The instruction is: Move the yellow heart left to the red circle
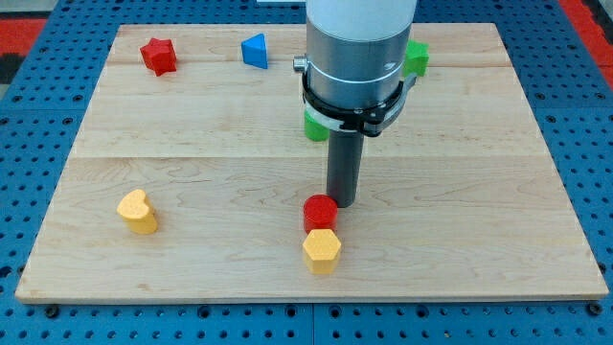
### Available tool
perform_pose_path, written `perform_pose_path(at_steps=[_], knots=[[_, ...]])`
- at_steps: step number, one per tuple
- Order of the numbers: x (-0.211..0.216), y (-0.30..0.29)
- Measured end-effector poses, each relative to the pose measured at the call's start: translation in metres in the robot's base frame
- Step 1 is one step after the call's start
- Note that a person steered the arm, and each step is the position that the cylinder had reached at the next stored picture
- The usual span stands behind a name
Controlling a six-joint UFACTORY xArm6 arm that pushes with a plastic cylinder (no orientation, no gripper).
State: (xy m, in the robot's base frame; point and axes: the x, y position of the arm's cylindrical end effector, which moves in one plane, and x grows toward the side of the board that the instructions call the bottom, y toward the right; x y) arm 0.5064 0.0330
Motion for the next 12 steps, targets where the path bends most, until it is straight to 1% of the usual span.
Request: perform_pose_path(at_steps=[1,2,3,4,5,6,7,8,9,10,11,12], knots=[[0.025,0.045],[0.098,0.048],[0.112,0.014],[0.100,-0.065],[0.079,-0.173],[0.039,-0.237],[0.001,-0.239],[-0.013,-0.222],[-0.042,-0.252],[-0.026,-0.165],[-0.003,-0.091],[-0.038,-0.105]])
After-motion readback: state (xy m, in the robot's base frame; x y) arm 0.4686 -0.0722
